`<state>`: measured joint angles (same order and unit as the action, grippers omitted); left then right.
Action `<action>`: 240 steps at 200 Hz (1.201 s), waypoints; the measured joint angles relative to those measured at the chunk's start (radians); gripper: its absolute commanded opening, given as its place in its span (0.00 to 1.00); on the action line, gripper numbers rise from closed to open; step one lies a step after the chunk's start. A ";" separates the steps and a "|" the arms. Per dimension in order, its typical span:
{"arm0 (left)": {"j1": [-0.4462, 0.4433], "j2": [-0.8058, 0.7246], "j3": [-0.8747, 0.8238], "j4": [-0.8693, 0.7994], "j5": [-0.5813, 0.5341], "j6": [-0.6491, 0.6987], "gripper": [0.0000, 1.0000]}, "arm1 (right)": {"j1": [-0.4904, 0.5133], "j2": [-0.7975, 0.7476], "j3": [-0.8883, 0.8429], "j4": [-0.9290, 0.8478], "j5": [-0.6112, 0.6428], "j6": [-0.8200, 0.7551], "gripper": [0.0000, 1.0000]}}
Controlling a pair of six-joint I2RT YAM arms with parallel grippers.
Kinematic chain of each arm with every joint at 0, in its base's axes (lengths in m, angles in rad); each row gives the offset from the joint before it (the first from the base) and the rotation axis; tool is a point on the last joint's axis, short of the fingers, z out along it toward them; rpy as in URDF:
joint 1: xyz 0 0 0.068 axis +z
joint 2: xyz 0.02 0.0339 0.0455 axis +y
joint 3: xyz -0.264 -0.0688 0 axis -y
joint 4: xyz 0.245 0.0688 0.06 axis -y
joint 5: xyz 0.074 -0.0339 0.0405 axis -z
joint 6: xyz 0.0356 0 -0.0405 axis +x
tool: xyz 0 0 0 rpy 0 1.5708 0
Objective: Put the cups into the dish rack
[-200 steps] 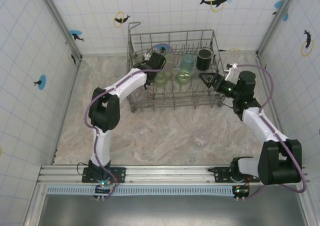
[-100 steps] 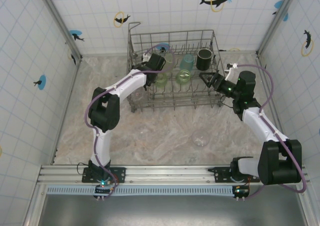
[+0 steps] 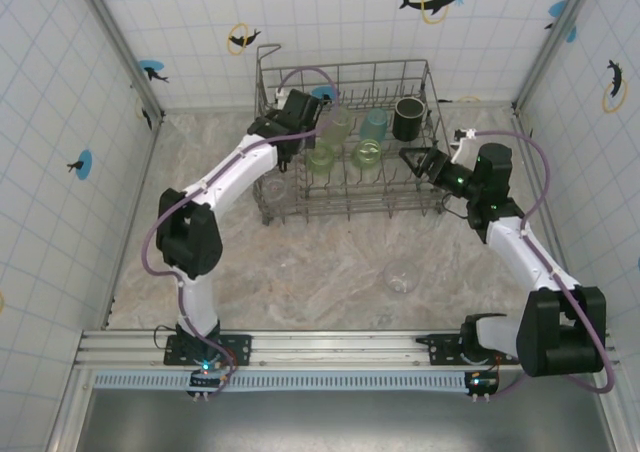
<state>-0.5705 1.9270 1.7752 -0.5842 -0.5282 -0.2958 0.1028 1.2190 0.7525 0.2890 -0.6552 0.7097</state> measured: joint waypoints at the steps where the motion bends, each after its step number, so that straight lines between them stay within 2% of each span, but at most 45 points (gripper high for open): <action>1: 0.000 -0.002 0.000 0.001 0.004 0.000 0.98 | 0.000 0.000 0.000 -0.002 0.001 -0.001 0.98; 75: -0.084 -0.193 0.024 0.042 0.292 0.005 0.98 | -0.024 -0.030 0.008 -0.119 0.060 -0.047 0.98; 136: -0.257 -0.317 -0.146 0.067 0.450 0.026 0.97 | -0.098 -0.096 0.008 -0.237 0.129 -0.089 0.98; 166: -0.312 -0.346 -0.227 0.056 0.541 -0.021 0.98 | -0.147 -0.151 0.007 -0.264 0.145 -0.099 0.98; 210: -0.386 -0.394 -0.356 0.058 0.592 -0.102 0.98 | -0.196 -0.199 -0.018 -0.289 0.162 -0.109 0.98; 240: -0.475 -0.395 -0.408 0.071 0.564 -0.148 0.98 | -0.212 -0.200 -0.022 -0.302 0.169 -0.111 0.98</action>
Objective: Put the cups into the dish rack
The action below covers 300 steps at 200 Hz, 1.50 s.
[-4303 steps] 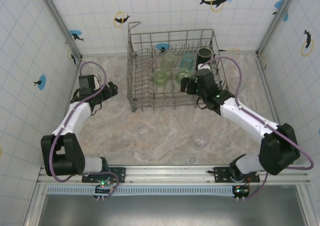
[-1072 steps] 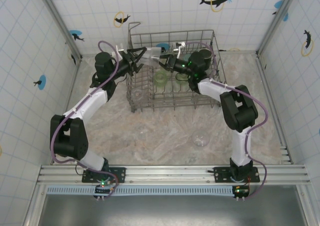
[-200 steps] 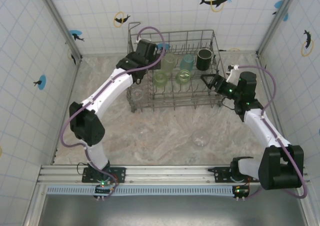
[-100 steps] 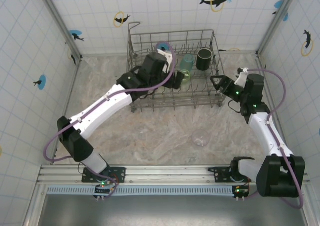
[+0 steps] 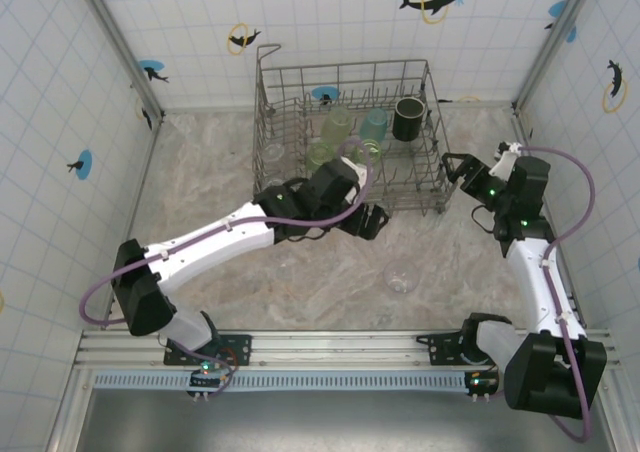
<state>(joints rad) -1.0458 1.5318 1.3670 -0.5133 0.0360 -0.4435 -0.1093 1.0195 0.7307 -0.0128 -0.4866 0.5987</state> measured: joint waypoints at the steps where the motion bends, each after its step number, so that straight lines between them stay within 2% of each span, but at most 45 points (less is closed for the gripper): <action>1: -0.002 0.000 -0.001 0.000 -0.001 -0.001 0.98 | 0.000 0.000 0.000 -0.001 0.000 0.000 0.98; 26: -0.055 0.001 -0.031 -0.004 -0.003 -0.038 0.98 | -0.003 0.000 0.000 -0.004 0.004 0.002 0.98; 103: -0.117 0.088 -0.088 0.016 0.001 -0.165 0.95 | -0.003 -0.004 -0.010 -0.005 0.019 0.037 0.98; 164: -0.123 0.181 -0.097 0.030 0.047 -0.235 0.74 | -0.003 -0.008 -0.014 -0.005 0.024 0.042 0.98; 206: -0.134 0.272 -0.092 0.028 0.061 -0.251 0.64 | -0.003 -0.015 -0.036 -0.004 0.026 0.047 0.98; 254: -0.134 0.336 -0.016 0.030 0.062 -0.267 0.19 | -0.003 -0.018 -0.053 -0.002 0.026 0.048 0.98; 268: -0.134 0.354 0.007 0.029 0.068 -0.270 0.00 | -0.003 -0.019 -0.063 0.002 0.026 0.048 0.98; 300: -0.136 0.391 0.042 0.029 0.093 -0.269 0.00 | -0.010 -0.019 -0.080 0.002 0.026 0.048 0.98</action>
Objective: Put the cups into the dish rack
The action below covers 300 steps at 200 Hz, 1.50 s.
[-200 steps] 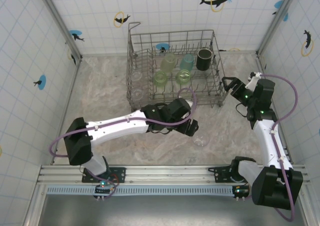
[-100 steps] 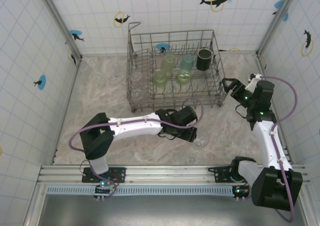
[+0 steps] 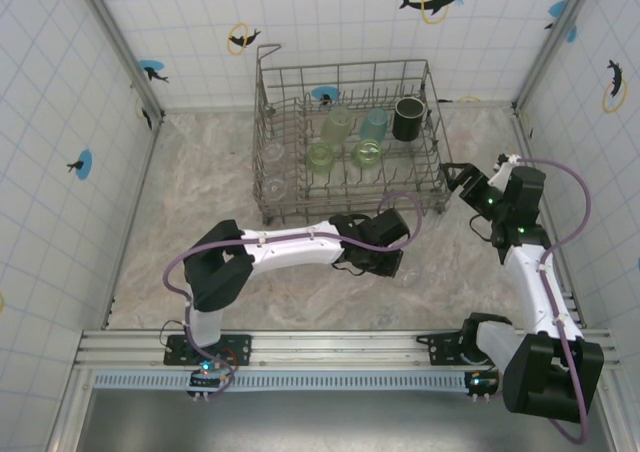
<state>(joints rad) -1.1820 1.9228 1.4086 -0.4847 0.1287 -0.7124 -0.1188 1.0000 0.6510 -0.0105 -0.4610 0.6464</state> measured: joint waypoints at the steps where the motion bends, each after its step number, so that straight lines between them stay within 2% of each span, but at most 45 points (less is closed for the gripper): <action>1: 0.000 0.000 0.001 -0.002 0.000 0.000 0.00 | 0.000 0.000 0.000 0.000 0.000 0.000 0.98; 58: -0.002 -0.018 0.006 -0.035 0.004 -0.001 0.00 | -0.006 0.003 0.000 0.038 -0.005 0.018 0.98; 104: 0.023 -0.137 0.006 -0.021 0.060 -0.006 0.00 | -0.006 0.003 0.000 0.037 -0.007 0.019 0.98; 144: 0.110 -0.277 0.008 0.032 0.109 -0.024 0.00 | -0.007 0.003 0.000 0.036 -0.011 0.015 0.98; 191: 0.248 -0.357 -0.016 0.151 0.197 -0.068 0.00 | -0.008 0.008 0.000 0.040 -0.047 0.036 0.98; 240: 0.332 -0.379 -0.023 0.236 0.253 -0.078 0.00 | -0.012 0.062 0.031 0.071 -0.135 0.096 0.98; 300: 0.454 -0.381 -0.027 0.310 0.325 -0.078 0.00 | 0.026 0.108 0.102 0.224 -0.216 0.169 0.98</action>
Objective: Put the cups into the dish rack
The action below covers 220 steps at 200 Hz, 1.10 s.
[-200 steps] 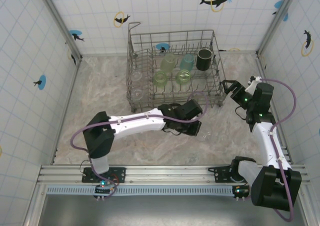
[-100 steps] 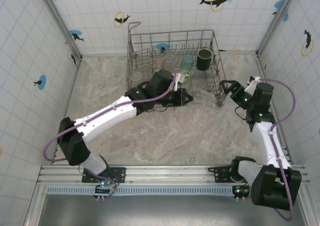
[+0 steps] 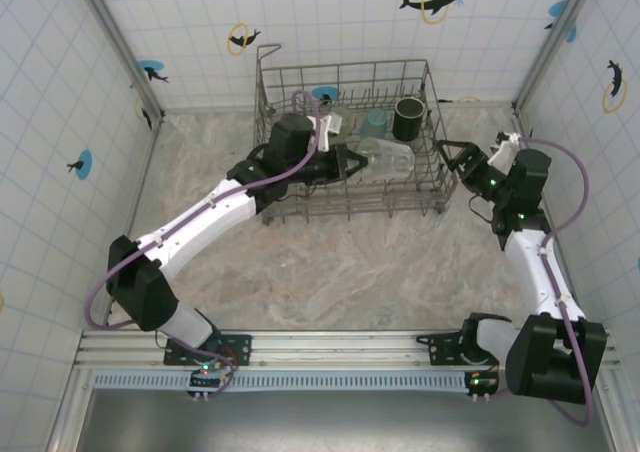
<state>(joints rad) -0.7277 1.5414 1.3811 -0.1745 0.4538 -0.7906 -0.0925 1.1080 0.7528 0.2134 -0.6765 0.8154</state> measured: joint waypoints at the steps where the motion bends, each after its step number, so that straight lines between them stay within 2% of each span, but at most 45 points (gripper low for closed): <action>1: 0.002 0.000 0.000 0.001 0.001 0.000 0.00 | 0.002 0.003 0.005 0.004 -0.002 0.002 0.98; 55: 0.103 0.019 0.001 0.072 0.100 -0.027 0.00 | 0.089 0.120 0.038 0.224 -0.115 0.090 0.98; 133: 0.247 0.181 0.002 0.269 0.332 -0.175 0.00 | 0.208 0.306 0.103 0.532 -0.238 0.246 0.98; 188: 0.303 0.233 0.026 0.412 0.445 -0.286 0.00 | 0.255 0.466 0.212 0.678 -0.261 0.366 0.98; 220: 0.328 0.243 0.027 0.463 0.480 -0.330 0.00 | 0.276 0.565 0.267 0.805 -0.256 0.496 0.98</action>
<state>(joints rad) -0.3992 1.7847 1.4082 0.2890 0.9333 -1.1206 0.1833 1.6733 1.0199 1.0180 -0.9325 1.3109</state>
